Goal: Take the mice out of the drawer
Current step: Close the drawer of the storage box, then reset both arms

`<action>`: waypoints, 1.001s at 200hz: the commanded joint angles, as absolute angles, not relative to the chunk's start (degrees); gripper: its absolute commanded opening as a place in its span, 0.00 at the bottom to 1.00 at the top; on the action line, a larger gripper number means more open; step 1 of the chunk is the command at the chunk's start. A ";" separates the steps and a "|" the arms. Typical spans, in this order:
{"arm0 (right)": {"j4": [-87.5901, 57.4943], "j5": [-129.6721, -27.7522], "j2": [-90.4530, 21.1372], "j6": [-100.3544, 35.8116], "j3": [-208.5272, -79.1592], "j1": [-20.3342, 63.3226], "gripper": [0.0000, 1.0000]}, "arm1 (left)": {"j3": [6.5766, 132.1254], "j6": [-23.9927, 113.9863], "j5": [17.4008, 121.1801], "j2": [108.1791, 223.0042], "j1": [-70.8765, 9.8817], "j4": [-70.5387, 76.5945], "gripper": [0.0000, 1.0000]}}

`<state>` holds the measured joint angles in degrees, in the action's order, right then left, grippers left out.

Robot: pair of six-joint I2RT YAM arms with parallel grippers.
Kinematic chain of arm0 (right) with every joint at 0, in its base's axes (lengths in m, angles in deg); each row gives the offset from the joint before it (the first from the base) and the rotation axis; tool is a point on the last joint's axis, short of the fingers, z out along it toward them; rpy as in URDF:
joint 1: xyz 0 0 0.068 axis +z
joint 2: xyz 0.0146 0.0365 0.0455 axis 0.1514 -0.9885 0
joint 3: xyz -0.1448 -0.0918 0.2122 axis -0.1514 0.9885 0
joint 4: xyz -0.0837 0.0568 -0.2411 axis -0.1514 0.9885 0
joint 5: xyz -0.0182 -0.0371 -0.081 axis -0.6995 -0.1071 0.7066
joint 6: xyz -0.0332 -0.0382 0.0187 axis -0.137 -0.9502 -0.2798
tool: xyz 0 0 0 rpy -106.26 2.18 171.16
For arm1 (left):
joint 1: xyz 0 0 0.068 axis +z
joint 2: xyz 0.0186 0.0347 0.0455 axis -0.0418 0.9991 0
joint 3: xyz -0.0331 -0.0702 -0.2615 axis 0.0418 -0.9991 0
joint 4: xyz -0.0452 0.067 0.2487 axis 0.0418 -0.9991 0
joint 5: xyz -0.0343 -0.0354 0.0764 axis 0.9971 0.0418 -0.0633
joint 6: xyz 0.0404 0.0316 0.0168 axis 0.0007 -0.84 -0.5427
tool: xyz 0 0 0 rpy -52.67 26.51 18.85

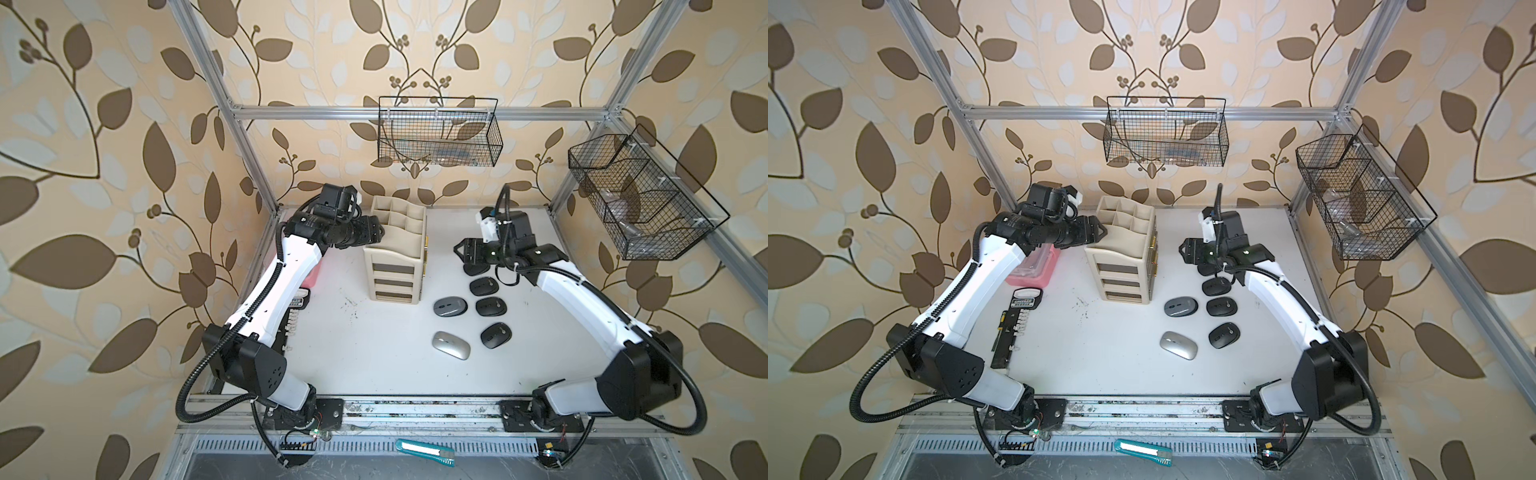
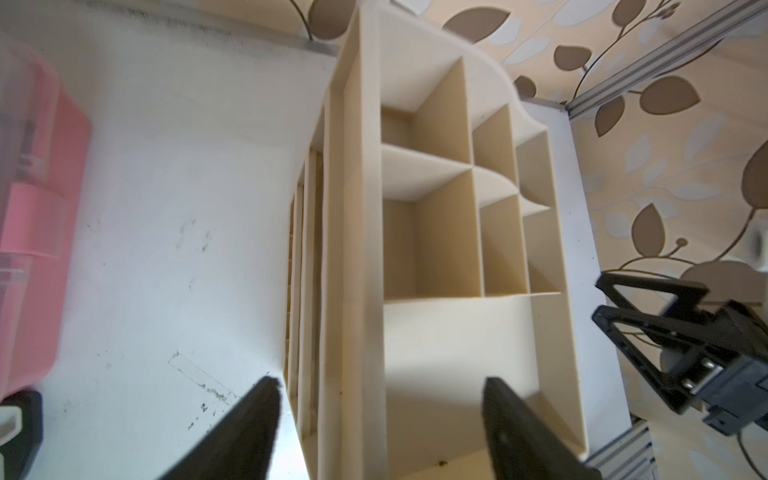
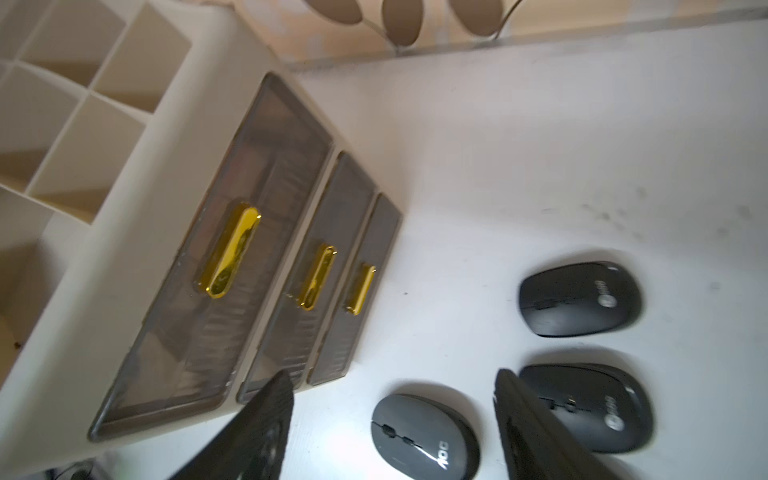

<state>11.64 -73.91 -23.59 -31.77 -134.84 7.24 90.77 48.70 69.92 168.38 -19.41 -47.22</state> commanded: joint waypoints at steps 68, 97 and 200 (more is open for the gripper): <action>-25.76 -44.72 -5.64 -35.63 -91.46 -9.56 1.00 | 53.89 57.45 27.27 145.99 -2.40 -31.71 0.99; -39.85 -46.97 -12.58 -39.42 -86.55 -10.01 1.00 | 39.46 48.20 27.60 151.79 -2.22 -7.10 0.99; -71.34 -58.11 -23.59 -48.49 -78.05 -6.96 1.00 | 11.74 30.86 42.54 162.52 -2.95 51.34 0.99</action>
